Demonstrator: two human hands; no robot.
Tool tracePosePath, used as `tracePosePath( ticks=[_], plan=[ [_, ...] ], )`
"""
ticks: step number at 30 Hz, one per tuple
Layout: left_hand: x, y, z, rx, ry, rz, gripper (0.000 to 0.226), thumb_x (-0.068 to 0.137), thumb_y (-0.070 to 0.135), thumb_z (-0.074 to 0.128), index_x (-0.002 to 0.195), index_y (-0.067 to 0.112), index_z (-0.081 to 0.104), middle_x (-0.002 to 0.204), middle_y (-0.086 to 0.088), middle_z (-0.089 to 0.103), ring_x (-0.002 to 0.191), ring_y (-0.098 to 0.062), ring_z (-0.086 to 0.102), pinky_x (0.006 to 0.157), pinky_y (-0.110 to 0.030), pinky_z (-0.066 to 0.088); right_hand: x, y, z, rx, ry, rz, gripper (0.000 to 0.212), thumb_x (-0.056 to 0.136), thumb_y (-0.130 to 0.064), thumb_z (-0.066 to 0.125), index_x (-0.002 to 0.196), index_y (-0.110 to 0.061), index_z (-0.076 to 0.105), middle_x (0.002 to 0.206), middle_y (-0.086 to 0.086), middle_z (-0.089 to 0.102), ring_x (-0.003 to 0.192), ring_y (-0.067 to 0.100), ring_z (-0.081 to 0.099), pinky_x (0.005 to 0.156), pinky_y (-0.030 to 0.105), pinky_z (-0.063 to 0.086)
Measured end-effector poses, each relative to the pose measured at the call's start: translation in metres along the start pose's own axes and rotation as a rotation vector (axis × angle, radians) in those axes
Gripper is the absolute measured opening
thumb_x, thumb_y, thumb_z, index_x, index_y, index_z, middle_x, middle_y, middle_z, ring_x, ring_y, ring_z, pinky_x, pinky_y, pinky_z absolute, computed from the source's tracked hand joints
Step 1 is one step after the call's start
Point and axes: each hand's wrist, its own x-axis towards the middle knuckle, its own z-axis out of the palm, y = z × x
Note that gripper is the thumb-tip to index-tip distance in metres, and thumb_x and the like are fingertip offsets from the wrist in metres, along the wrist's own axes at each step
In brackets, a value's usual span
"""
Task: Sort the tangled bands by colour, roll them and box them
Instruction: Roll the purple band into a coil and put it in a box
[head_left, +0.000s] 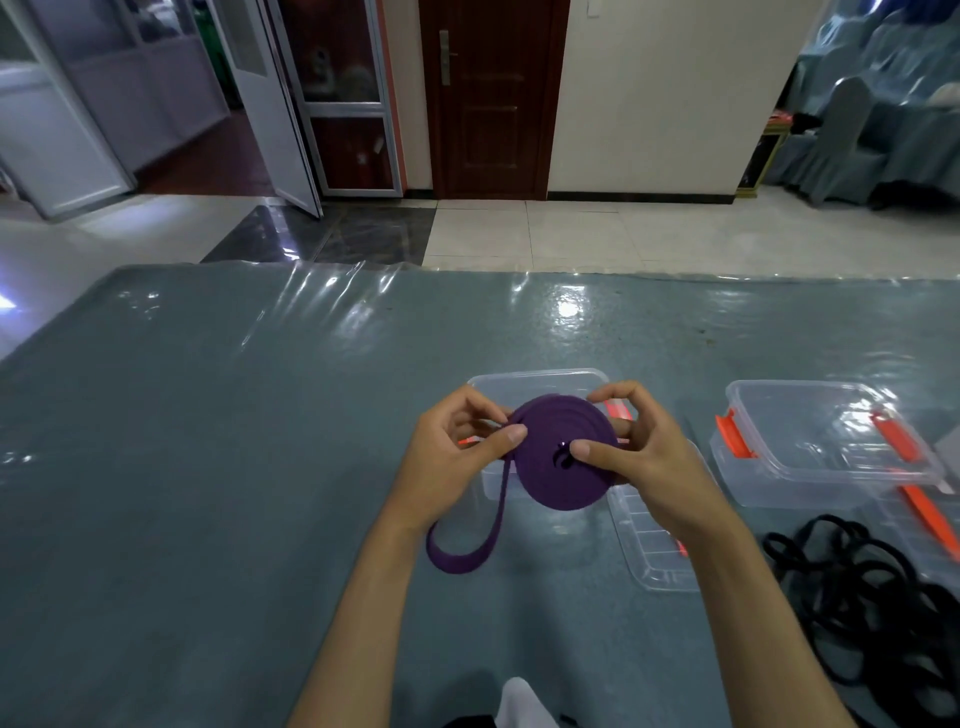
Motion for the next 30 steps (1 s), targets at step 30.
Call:
tracePosePath(
  ticks=[30],
  plan=[
    [-0.044, -0.045, 0.002, -0.176, 0.107, -0.122, 0.024, 0.083, 0.011, 0.082, 0.103, 0.025, 0.082, 0.116, 0.001, 0.077, 0.110, -0.020, 0.074, 0.099, -0.033, 0.058, -0.030, 0.037, 0.037, 0.141, 0.344, -0.069, 0.044, 0.078, -0.020, 0.091, 0.118, -0.029, 0.076, 0.112, 0.008, 0.080, 0.099, 0.029, 0.079, 0.073, 0.035, 0.065]
  ],
)
